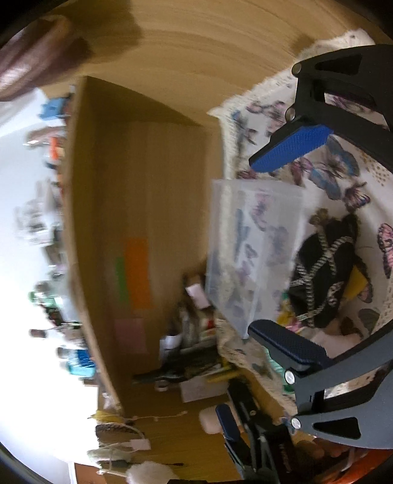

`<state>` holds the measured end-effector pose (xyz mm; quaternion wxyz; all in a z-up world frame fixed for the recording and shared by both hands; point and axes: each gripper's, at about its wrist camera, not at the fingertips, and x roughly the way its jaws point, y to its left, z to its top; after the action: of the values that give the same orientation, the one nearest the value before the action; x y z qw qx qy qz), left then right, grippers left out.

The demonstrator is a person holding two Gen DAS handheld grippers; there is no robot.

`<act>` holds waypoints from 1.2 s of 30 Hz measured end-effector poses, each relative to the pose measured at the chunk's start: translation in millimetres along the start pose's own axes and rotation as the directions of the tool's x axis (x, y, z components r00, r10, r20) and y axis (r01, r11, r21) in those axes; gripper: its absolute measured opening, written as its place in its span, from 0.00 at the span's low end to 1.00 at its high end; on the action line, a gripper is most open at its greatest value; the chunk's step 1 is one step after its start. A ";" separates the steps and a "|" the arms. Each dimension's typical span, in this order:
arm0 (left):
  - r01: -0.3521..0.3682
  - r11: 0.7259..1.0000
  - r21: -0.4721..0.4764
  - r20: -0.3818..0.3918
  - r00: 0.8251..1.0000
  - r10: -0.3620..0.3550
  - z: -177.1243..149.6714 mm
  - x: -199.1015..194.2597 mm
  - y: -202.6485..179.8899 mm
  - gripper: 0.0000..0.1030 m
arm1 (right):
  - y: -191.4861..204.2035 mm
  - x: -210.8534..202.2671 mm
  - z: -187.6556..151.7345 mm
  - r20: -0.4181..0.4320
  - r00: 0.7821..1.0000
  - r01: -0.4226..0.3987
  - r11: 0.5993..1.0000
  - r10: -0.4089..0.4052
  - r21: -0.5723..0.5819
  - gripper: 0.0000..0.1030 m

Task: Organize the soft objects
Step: 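Grasp the green knitted glove with the left gripper while the right gripper grasps the black pouch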

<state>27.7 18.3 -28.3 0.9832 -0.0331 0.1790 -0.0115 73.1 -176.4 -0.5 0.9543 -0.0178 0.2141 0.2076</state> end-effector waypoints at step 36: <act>-0.065 0.993 -0.094 -0.324 0.946 0.031 -60.2 78.5 53.2 0.11 | 10.0 69.4 -45.1 -0.285 0.945 -0.159 0.987 0.160 0.025 0.19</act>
<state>80.4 65.0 -115.8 0.9379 -0.0773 0.3379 0.0167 108.1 -145.9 -69.7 0.8934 -0.0294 0.3508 0.2791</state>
